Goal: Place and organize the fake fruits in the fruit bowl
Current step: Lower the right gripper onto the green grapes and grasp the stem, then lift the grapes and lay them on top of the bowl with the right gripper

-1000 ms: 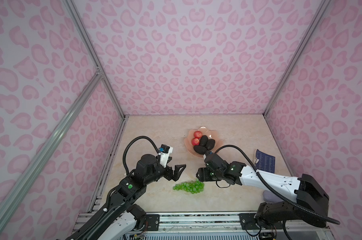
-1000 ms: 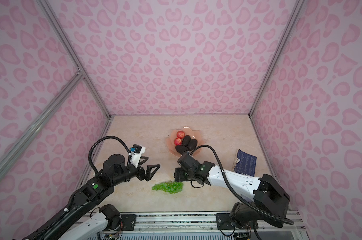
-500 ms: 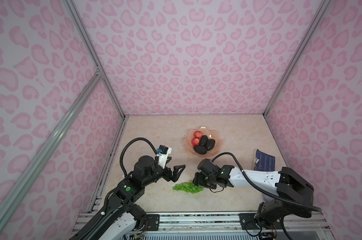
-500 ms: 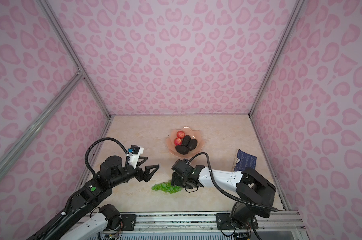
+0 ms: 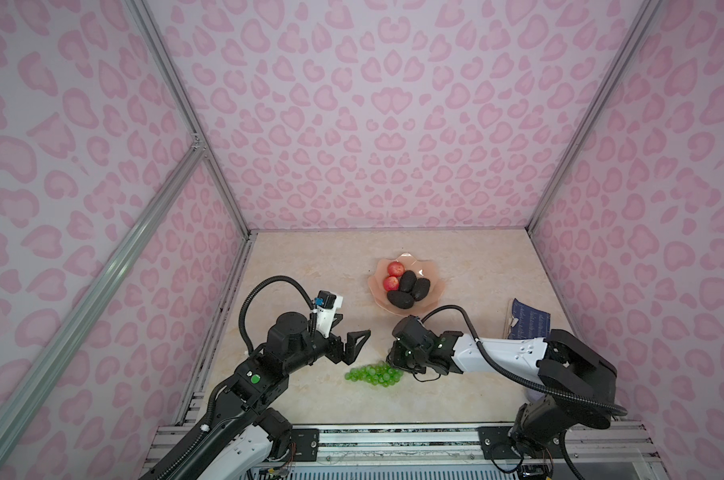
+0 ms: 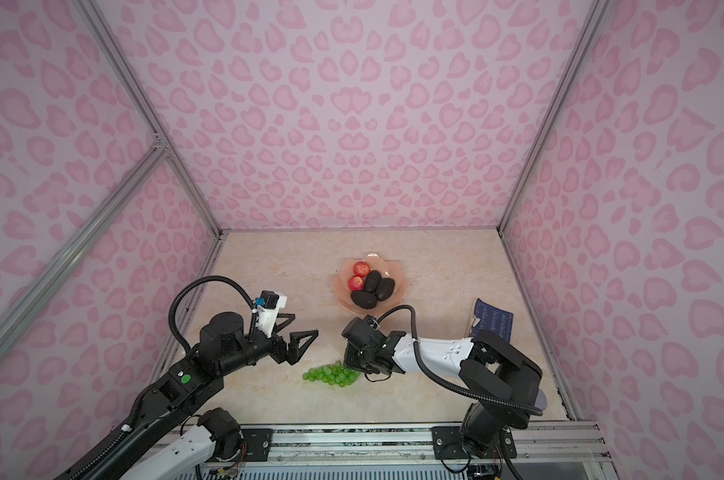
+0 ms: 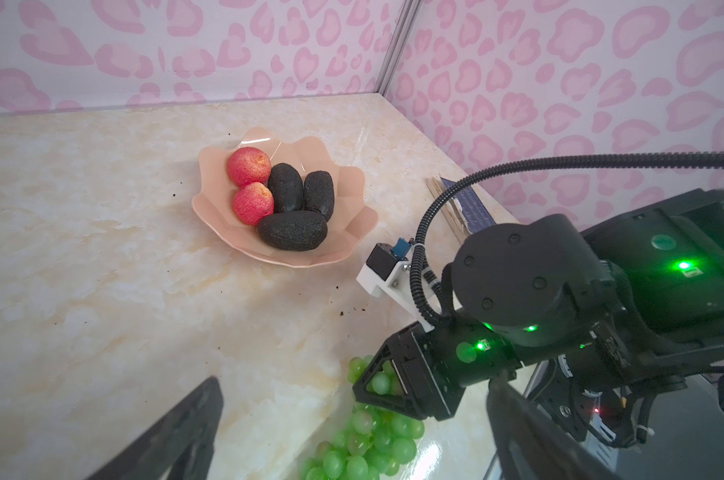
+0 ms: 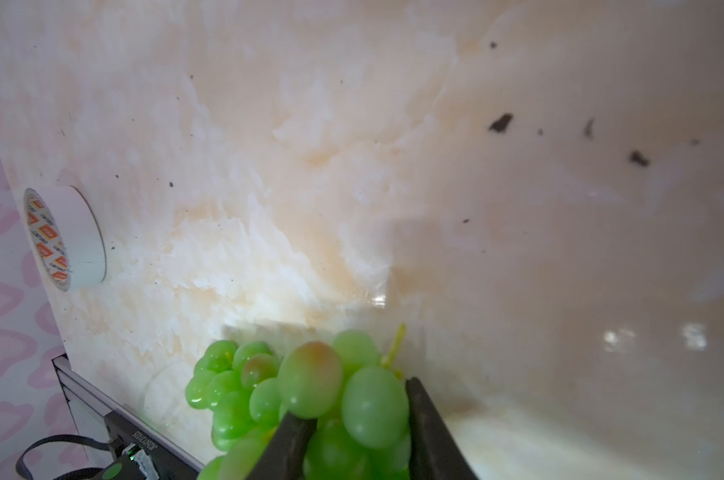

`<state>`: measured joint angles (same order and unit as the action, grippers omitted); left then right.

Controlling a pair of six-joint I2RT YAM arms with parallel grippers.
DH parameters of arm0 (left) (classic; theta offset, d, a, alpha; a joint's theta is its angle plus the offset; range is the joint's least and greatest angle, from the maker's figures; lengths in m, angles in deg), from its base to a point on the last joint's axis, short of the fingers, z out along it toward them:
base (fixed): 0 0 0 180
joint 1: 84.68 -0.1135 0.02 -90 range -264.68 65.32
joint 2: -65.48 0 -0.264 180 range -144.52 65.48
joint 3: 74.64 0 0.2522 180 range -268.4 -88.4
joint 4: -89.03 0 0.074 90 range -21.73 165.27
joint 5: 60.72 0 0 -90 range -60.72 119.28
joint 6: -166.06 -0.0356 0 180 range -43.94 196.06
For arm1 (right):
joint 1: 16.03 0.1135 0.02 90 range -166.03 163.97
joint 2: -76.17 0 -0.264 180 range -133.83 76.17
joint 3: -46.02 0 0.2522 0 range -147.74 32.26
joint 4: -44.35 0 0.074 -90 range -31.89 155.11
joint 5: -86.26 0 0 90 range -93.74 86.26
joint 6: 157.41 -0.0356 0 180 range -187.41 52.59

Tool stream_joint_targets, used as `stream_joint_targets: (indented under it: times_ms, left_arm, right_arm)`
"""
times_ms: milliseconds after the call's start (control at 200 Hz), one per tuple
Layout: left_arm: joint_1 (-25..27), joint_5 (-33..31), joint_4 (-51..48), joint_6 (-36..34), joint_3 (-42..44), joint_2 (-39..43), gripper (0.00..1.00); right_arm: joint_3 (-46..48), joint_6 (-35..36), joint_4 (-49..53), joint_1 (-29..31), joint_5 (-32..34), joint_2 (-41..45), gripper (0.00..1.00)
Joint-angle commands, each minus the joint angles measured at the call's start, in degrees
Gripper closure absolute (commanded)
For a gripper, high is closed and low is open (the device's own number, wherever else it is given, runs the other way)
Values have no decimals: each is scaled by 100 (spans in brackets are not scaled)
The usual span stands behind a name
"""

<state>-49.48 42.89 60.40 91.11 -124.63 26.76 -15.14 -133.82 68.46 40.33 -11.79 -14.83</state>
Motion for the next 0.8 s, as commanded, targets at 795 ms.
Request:
stream_joint_targets:
  times_ms: [795]
  left_arm:
    - [-7, 30, 217, 11, 2, 58, 0]
  right_arm:
    - [-2247, 2920, 1246, -641, 949, 680, 79]
